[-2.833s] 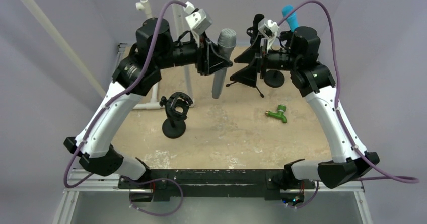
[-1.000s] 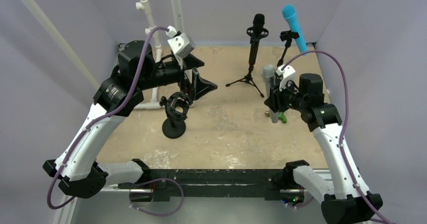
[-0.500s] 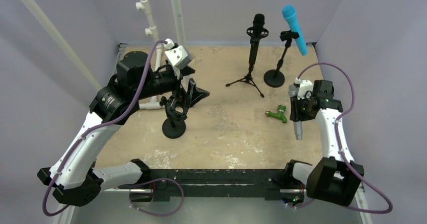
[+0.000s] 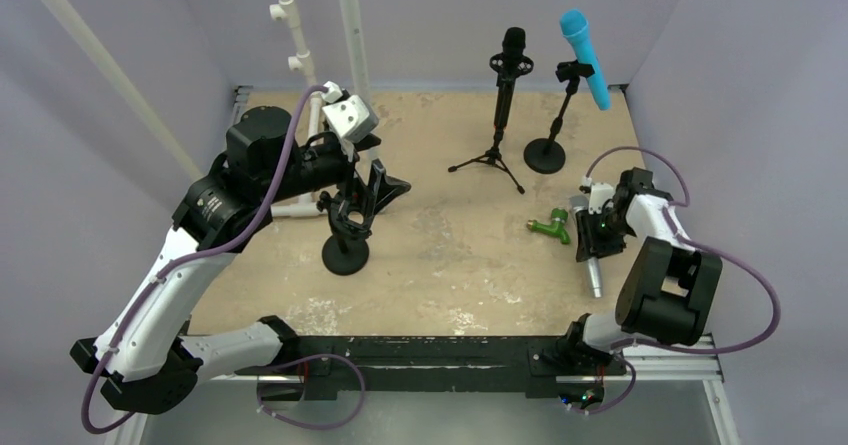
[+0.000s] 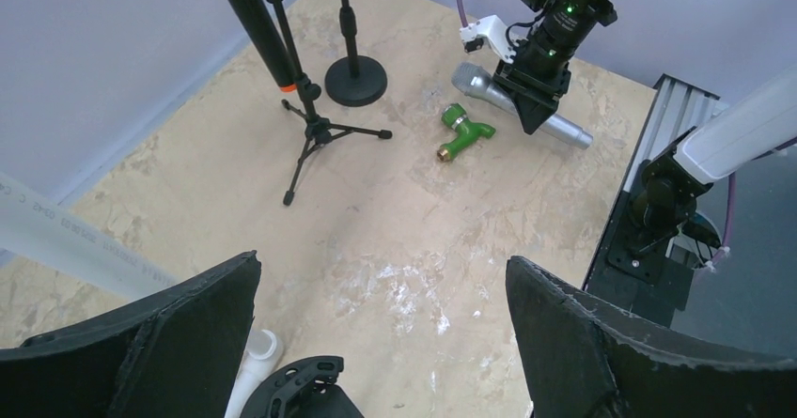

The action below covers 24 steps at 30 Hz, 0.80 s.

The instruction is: Remove the microphone from the stand

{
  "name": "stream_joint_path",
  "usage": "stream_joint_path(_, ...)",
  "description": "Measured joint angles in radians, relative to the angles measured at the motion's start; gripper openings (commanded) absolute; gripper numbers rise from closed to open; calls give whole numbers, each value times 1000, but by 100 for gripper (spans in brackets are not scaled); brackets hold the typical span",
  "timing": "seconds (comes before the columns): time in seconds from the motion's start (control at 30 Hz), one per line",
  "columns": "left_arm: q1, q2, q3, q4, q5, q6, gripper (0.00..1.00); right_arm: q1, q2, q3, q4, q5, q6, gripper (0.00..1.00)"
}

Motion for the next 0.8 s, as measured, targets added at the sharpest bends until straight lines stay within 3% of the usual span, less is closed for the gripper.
stream_joint_path(0.47, 0, -11, -31, -8, -19, 19, 100, -19, 159, 12, 14, 1, 2, 4)
stream_joint_path(0.8, 0, -18, -33, -22, -27, 42, 100, -41, 218, 65, -4, -3, 17, 18)
